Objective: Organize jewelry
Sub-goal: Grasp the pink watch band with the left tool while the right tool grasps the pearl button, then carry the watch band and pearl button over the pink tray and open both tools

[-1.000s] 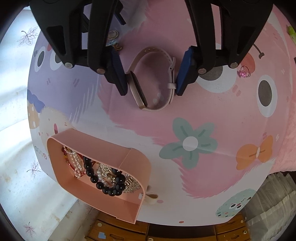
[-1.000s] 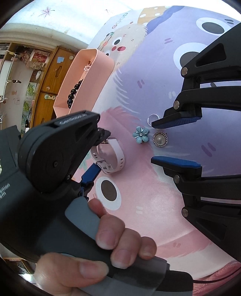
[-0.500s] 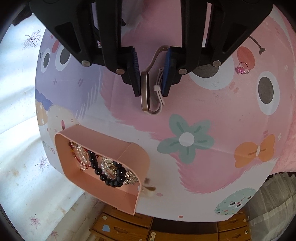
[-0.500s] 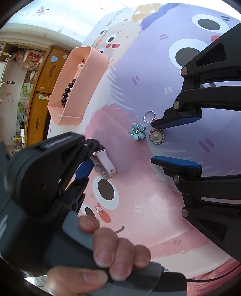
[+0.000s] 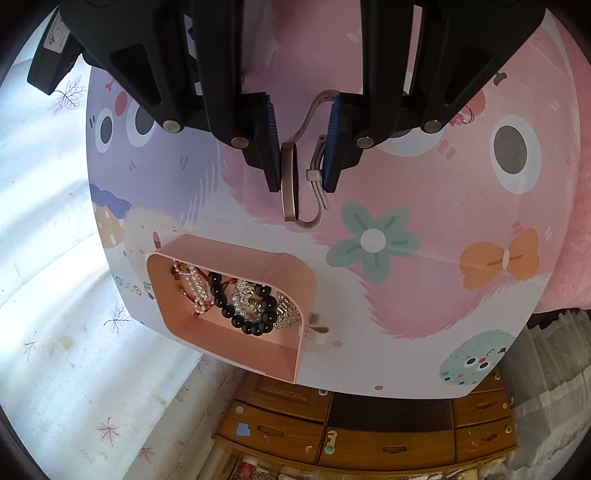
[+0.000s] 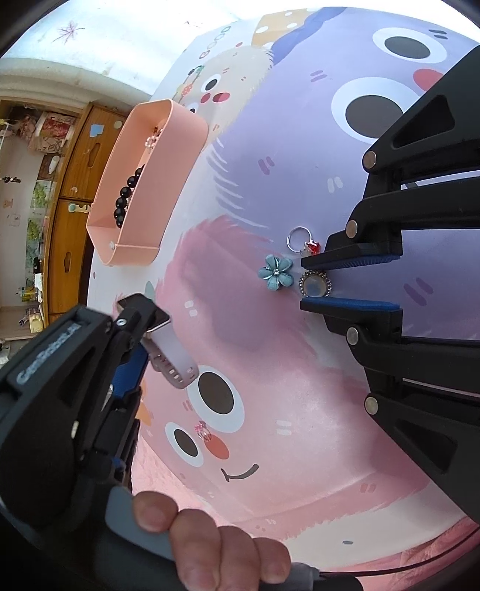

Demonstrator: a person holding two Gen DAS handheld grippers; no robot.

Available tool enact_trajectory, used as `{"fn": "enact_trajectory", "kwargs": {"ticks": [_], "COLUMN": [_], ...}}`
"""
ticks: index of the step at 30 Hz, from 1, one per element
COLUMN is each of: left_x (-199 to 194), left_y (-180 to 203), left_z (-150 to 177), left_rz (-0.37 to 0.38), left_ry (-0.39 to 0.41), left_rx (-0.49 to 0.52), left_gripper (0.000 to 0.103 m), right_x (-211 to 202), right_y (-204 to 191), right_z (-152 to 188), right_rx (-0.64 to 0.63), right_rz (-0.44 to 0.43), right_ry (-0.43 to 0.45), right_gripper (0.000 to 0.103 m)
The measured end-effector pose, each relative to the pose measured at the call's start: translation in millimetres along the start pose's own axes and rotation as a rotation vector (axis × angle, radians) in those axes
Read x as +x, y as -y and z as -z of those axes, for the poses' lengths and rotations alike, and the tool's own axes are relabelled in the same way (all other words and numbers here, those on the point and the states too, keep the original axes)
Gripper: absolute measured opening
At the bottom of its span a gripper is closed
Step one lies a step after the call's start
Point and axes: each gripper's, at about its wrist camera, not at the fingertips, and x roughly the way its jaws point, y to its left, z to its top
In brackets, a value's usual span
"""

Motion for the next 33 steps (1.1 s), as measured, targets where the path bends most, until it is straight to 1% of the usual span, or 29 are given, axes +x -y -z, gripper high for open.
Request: {"fn": "enact_trajectory", "kwargs": {"ticks": [6,9,16,19,25,29,33], "left_x": [-17.9,-28.2,-41.1,-41.6,-38.4,-27.8,-15.5], "left_y": [0.6,5.1,24.9,32.7,46.4,50.9,51.8], "left_z": [-8.1,-17.0,-48.9,-66.0,-98.2,-113.9,-123.2], "left_rz": [0.034,0.044,0.074,0.091,0.104,0.103,0.077], "left_ry": [0.032,0.059,0.141,0.168,0.227,0.223,0.217], "left_rx": [0.052,0.095,0.21,0.23,0.275,0.283,0.285], "left_gripper": [0.019,0.019,0.019,0.02,0.02,0.02,0.02], "right_x": [-18.5,-28.2,-46.2,-48.0,-48.8,-53.9,-54.3], "right_y": [-5.6,-5.8,7.4,18.6,47.6,75.9,104.9], "right_z": [-11.8,-25.9,-71.6,-90.1,-116.6,-126.7,-132.8], "right_rx": [0.06,0.093,0.187,0.225,0.324,0.419,0.482], "right_rz": [-0.007,-0.009,0.009,0.03,0.089,0.14,0.175], "right_ry": [0.033,0.066,0.191,0.236,0.285,0.32,0.341], "right_gripper": [0.015,0.015,0.015,0.015,0.015,0.015,0.015]}}
